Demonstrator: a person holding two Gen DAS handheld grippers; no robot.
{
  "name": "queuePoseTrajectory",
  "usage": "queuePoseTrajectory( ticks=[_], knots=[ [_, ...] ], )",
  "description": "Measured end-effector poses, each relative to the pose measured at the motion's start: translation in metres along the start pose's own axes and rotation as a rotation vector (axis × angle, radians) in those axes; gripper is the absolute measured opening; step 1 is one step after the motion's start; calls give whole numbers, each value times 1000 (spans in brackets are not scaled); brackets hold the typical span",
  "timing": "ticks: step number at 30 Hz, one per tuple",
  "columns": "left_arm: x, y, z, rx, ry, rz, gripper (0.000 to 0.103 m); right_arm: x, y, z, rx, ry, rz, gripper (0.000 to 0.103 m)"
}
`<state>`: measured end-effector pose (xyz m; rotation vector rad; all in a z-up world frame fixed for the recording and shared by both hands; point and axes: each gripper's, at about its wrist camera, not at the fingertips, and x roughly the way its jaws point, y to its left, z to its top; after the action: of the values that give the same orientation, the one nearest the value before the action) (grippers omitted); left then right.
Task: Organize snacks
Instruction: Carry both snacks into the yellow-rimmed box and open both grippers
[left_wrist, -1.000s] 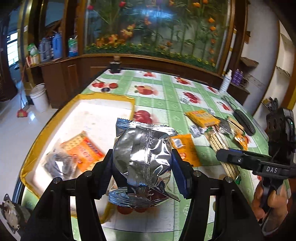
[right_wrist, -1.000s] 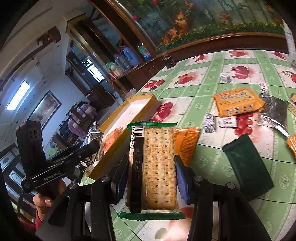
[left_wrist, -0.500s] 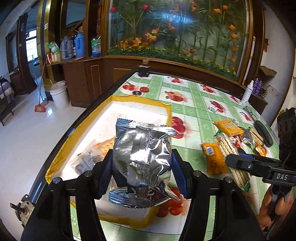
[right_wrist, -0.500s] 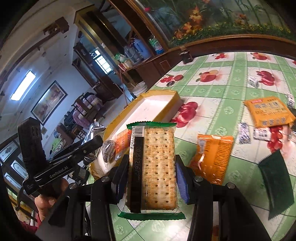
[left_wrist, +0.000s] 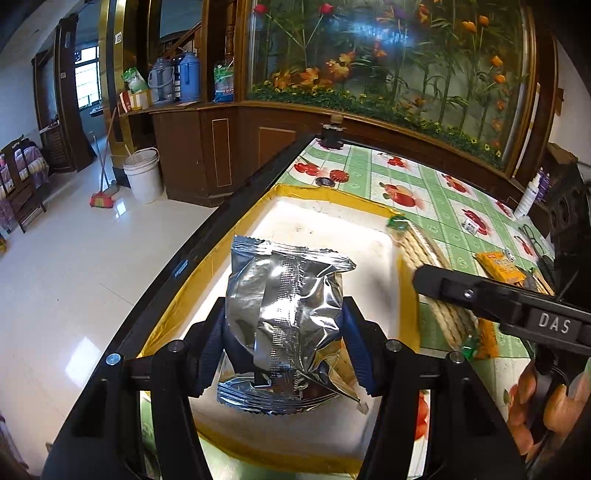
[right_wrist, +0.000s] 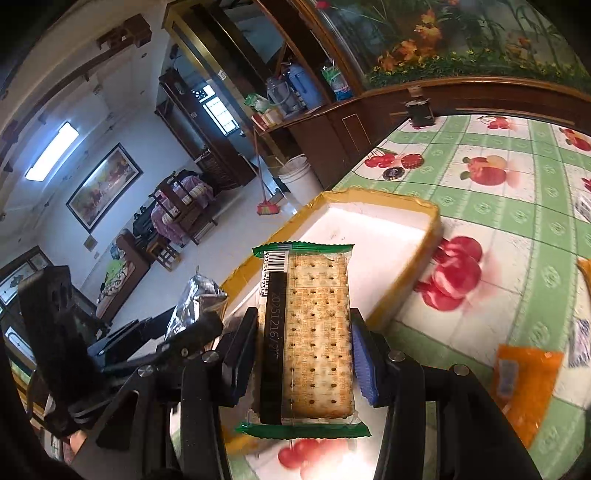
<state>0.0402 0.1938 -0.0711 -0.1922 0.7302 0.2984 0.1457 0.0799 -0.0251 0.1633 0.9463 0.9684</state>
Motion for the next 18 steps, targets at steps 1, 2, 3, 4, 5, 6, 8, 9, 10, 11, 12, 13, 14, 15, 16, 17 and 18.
queuePoseTrajectory(
  ticks=[1, 2, 3, 4, 5, 6, 8, 9, 10, 11, 12, 13, 14, 15, 16, 17, 18],
  knots=[
    [3, 1, 2, -1, 3, 4, 58, 7, 1, 4, 4, 4, -4, 47],
    [6, 3, 4, -4, 3, 8, 58, 14, 2, 9, 6, 7, -11, 47],
    [10, 5, 6, -5, 1, 8, 58, 21, 2, 13, 6, 9, -19, 47],
    [14, 8, 8, -6, 4, 12, 58, 28, 2, 17, 10, 13, -30, 47],
    [18, 10, 10, -10, 10, 19, 58, 34, 1, 22, 17, 17, -40, 47],
    [22, 12, 11, -15, 16, 23, 58, 40, 0, 25, 23, 21, -51, 47],
    [29, 16, 12, -25, 31, 36, 58, 53, -2, 31, 23, 37, -79, 47],
    [32, 17, 11, -28, 34, 41, 58, 59, -3, 33, 17, 43, -93, 47],
    [33, 18, 11, -30, 36, 44, 58, 64, -3, 34, 7, 50, -101, 47],
    [34, 18, 9, -30, 39, 49, 58, 68, -2, 34, 0, 57, -108, 47],
    [36, 18, 9, -28, 41, 54, 58, 71, -1, 33, -8, 63, -115, 47],
    [36, 18, 7, -24, 43, 59, 58, 73, -1, 33, -14, 66, -120, 47],
    [38, 19, 7, -22, 45, 66, 58, 75, -1, 32, -18, 69, -122, 47],
    [39, 19, 7, -23, 46, 68, 58, 78, -1, 31, -23, 74, -128, 47],
    [39, 20, 7, -24, 47, 67, 58, 81, -1, 31, -27, 77, -136, 47],
    [40, 20, 8, -25, 48, 68, 58, 84, -1, 30, -38, 78, -152, 48],
    [41, 20, 7, -24, 50, 71, 58, 85, 1, 30, -58, 74, -170, 48]
  ],
)
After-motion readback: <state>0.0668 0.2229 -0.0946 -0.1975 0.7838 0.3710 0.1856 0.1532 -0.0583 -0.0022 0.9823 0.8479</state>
